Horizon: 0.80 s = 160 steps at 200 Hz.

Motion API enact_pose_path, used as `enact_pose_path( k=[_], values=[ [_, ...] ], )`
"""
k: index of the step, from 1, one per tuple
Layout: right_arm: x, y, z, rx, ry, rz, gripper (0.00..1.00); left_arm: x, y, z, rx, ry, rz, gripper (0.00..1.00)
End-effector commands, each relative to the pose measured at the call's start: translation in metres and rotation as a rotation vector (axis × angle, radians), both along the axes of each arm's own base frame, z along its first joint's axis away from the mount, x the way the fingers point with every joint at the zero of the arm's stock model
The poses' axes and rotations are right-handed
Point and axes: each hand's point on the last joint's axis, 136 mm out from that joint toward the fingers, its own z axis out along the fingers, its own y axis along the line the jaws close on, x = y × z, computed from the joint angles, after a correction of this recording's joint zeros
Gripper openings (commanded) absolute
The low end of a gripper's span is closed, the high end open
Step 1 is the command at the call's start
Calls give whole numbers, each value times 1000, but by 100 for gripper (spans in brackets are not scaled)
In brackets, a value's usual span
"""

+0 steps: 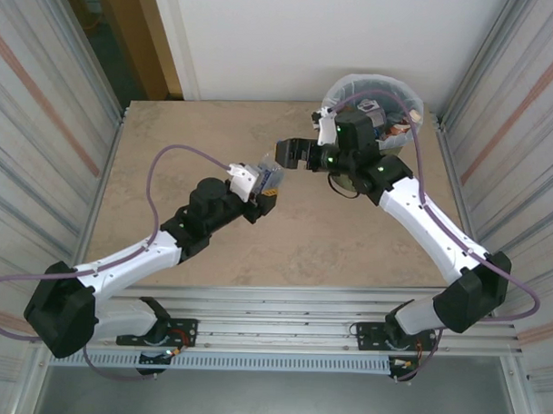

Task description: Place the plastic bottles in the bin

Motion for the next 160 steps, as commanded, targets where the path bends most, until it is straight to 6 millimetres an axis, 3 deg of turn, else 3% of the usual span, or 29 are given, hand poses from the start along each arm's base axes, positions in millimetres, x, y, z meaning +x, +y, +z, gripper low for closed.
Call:
enact_pose_path(
  k=[1, 76, 132, 160],
  values=[
    [3, 14, 12, 40, -14, 34, 92, -3, -12, 31, -38, -77, -53, 47],
    [4, 27, -2, 7, 21, 76, 71, 0, -25, 28, -49, -49, -79, 47],
    [1, 19, -10, -27, 34, 56, 37, 5, -30, 33, -50, -49, -82, 49],
    [1, 16, -8, -33, 22, 40, 27, 6, -32, 36, -59, -46, -84, 55]
  ],
)
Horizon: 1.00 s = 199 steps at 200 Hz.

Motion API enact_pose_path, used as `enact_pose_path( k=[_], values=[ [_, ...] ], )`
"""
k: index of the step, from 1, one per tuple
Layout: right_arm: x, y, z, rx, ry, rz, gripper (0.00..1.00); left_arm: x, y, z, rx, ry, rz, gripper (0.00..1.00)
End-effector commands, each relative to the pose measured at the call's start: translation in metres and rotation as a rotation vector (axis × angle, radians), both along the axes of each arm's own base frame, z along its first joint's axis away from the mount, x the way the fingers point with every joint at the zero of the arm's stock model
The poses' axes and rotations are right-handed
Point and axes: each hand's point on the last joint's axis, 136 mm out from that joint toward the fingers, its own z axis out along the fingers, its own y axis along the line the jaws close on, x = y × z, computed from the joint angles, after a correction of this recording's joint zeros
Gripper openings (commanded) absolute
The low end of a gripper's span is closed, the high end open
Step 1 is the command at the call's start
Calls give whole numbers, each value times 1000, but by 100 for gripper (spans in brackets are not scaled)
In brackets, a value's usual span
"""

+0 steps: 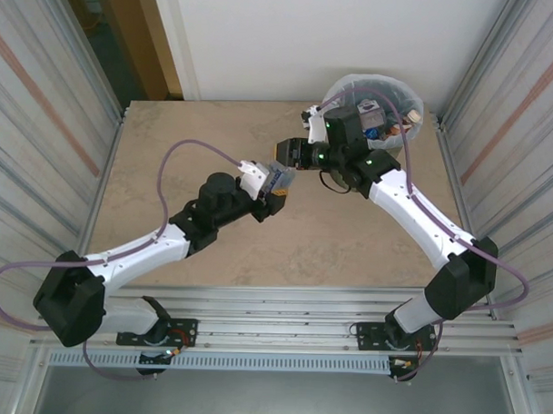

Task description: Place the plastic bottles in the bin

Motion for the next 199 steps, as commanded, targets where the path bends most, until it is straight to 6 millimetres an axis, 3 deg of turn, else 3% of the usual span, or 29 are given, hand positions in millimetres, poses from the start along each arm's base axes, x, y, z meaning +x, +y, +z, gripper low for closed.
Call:
enact_pose_path(
  k=[1, 20, 44, 88, 125, 167, 199],
  values=[
    [-7, -3, 5, -23, -8, -3, 26, 5, -7, 36, -59, -71, -5, 56],
    [-5, -6, 6, -31, -16, -18, 19, 6, -7, 38, -67, -69, -3, 68],
    [-1, -11, 5, -47, -25, -48, 13, 4, -6, 43, -71, -70, -5, 98],
    [7, -23, 11, -87, -69, -114, 9, -3, 2, 59, -91, -94, 7, 99],
    [19, -48, 44, -121, -166, -203, 9, -13, 17, 75, -126, -136, 34, 99],
    [42, -100, 92, -101, -276, -369, 9, -22, 32, 87, -150, -177, 60, 99],
    [65, -151, 130, -51, -365, -540, 10, -20, 39, 81, -136, -175, 99, 99]
  ],
)
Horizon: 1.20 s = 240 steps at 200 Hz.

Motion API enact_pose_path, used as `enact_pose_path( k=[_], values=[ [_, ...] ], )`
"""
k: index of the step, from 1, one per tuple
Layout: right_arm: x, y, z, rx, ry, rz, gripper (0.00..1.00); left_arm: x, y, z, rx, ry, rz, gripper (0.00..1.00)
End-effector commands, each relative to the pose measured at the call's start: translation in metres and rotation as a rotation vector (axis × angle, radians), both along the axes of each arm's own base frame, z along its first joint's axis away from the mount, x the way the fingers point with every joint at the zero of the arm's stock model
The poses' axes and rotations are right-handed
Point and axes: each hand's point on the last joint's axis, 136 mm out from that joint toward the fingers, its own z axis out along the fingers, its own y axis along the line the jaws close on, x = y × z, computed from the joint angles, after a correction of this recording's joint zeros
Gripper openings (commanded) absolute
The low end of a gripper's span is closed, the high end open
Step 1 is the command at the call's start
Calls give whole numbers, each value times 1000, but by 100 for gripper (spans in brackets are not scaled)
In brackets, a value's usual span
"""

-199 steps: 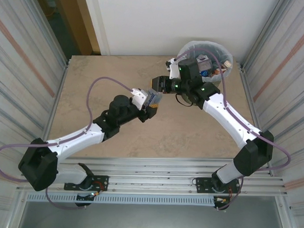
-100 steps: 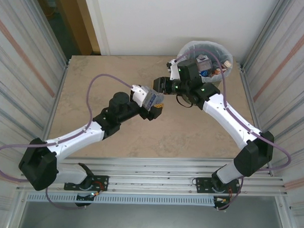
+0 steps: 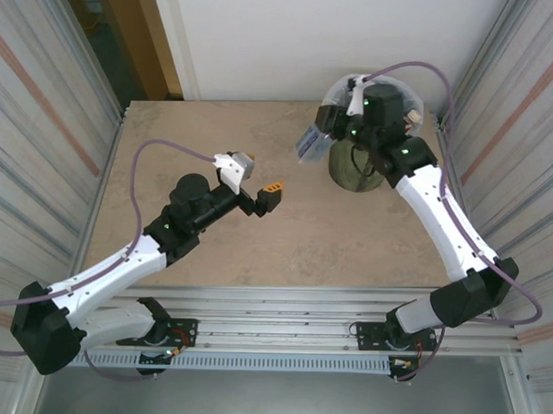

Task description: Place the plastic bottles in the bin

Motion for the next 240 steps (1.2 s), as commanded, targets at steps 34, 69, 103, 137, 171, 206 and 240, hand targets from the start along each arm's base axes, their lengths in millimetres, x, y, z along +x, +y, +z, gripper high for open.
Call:
enact_pose_path(
  k=[34, 69, 103, 137, 171, 206, 240],
  values=[
    [40, -97, 74, 113, -212, -295, 10, 6, 13, -11, 6, 10, 83, 99],
    [75, -133, 76, 189, -208, -390, 10, 9, 16, -16, 14, 25, 107, 99],
    [107, -146, 74, 222, -180, -412, 10, 10, 18, -19, 22, 33, 118, 99],
    [134, -146, 52, 203, -116, -406, 11, 12, 20, -23, 25, 47, 131, 99],
    [153, -139, 23, 171, -27, -376, 13, 15, 21, -25, 21, 59, 138, 99],
    [158, -138, -11, 113, 88, -368, 16, 16, 20, -27, 22, 68, 136, 99],
    [155, -143, -37, 58, 173, -386, 21, 18, 19, -29, 21, 76, 134, 99]
  ],
)
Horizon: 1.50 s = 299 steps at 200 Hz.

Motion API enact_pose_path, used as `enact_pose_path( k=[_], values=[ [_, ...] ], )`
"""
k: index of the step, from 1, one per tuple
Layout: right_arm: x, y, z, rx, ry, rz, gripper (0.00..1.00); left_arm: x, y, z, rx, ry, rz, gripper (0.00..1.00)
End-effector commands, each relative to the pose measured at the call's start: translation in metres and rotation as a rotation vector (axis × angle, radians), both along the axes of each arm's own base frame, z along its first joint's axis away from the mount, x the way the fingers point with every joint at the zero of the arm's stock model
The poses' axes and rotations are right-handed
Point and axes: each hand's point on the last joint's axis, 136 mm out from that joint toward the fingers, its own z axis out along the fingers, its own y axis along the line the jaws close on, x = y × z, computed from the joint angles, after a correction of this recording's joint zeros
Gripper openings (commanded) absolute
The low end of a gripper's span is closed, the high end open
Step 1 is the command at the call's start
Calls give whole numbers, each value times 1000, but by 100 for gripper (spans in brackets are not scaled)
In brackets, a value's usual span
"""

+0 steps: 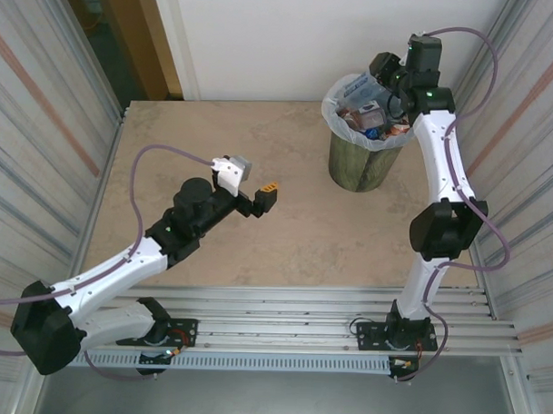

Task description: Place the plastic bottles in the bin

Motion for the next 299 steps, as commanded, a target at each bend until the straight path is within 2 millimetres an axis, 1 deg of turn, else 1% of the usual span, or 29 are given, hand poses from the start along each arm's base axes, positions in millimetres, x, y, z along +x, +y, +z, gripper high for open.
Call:
enact_pose_path(
  k=[1, 25, 55, 64, 79, 126, 140, 148, 165, 186, 196, 202, 225, 237, 257, 279, 299],
  values=[
    [-7, -7, -18, -55, 85, 8, 22, 3, 2, 1, -14, 6, 15, 99],
    [-7, -13, -29, -85, 119, -7, 28, 4, 0, 2, -19, 9, 4, 99],
    [-8, -23, -33, -129, 138, -46, 34, 5, -2, 3, -26, 11, -3, 99],
    [-9, -25, -34, -133, 149, -53, 37, 5, -3, 3, -26, 13, -5, 99],
    [-11, -27, -39, -138, 172, -64, 38, 5, -4, 3, -30, 15, -8, 99],
    [-13, -28, -65, -110, 242, -86, 44, 6, -8, 3, -40, 24, -21, 99],
    [-11, -26, -69, -84, 239, -86, 45, 6, -9, 3, -42, 26, -21, 99],
    [-10, -24, -72, -72, 241, -87, 47, 6, -9, 3, -46, 27, -24, 99],
    [-7, -24, -72, -58, 239, -98, 52, 6, -10, 1, -51, 35, -28, 99],
    [-7, -31, -71, -58, 239, -141, 55, 6, -11, 1, -61, 41, -33, 99],
    [-8, -33, -67, -59, 232, -154, 56, 6, -12, 1, -68, 43, -35, 99],
    [-8, -34, -67, -61, 230, -159, 58, 6, -12, 1, -71, 44, -36, 99],
    [-9, -34, -55, -72, 208, -158, 66, 5, -13, 1, -74, 45, -42, 99],
    [-10, -34, -51, -86, 202, -160, 69, 6, -14, 1, -75, 45, -43, 99],
    [-12, -35, -47, -106, 200, -164, 72, 6, -14, 1, -79, 44, -45, 99],
    [-16, -35, -45, -130, 201, -172, 78, 5, -14, 1, -84, 46, -47, 99],
    [-21, -33, -37, -165, 189, -175, 84, 4, -14, 1, -89, 48, -50, 99]
  ],
)
